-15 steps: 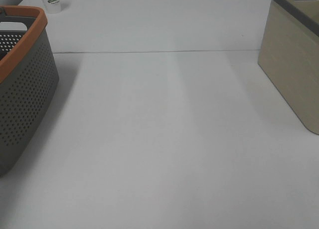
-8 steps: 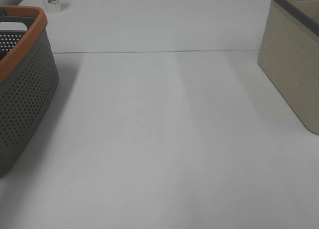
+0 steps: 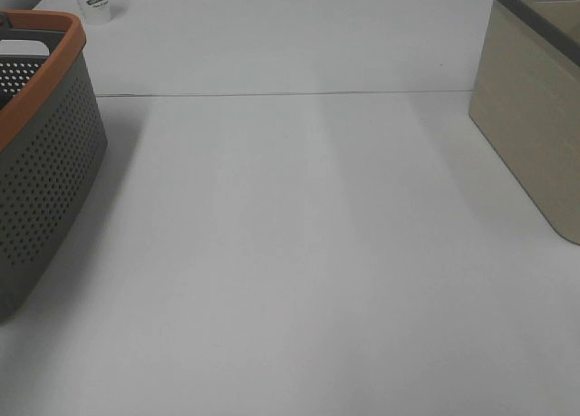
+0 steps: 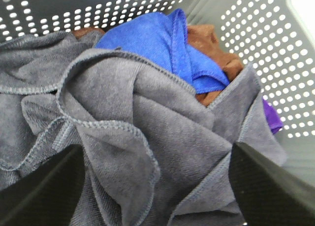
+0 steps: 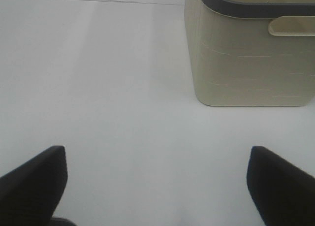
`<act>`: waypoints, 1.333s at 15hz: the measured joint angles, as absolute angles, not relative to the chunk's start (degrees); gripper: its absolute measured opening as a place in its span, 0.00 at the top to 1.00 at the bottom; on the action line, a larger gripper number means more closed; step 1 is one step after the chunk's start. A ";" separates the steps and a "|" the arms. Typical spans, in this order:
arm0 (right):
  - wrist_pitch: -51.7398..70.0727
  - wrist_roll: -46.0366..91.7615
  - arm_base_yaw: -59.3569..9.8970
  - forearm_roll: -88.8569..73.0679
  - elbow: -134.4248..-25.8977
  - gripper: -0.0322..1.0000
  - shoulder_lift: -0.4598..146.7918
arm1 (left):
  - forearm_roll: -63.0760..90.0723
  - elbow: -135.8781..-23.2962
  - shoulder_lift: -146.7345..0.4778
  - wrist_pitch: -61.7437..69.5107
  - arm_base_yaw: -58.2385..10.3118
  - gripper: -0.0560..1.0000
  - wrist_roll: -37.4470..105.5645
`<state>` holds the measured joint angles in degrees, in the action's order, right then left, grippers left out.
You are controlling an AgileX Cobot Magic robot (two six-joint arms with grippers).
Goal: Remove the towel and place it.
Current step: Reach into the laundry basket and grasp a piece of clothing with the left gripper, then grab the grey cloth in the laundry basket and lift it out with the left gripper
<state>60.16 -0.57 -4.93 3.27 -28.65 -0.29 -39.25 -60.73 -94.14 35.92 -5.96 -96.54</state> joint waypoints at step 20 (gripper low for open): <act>60.16 -0.57 -4.93 3.27 -28.65 0.05 -0.29 | -41.48 -60.73 -99.01 37.70 -5.96 0.91 -100.90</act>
<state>60.16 -0.57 -4.93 3.27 -28.65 -0.29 -41.48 -60.73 -99.01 37.70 -5.96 -100.90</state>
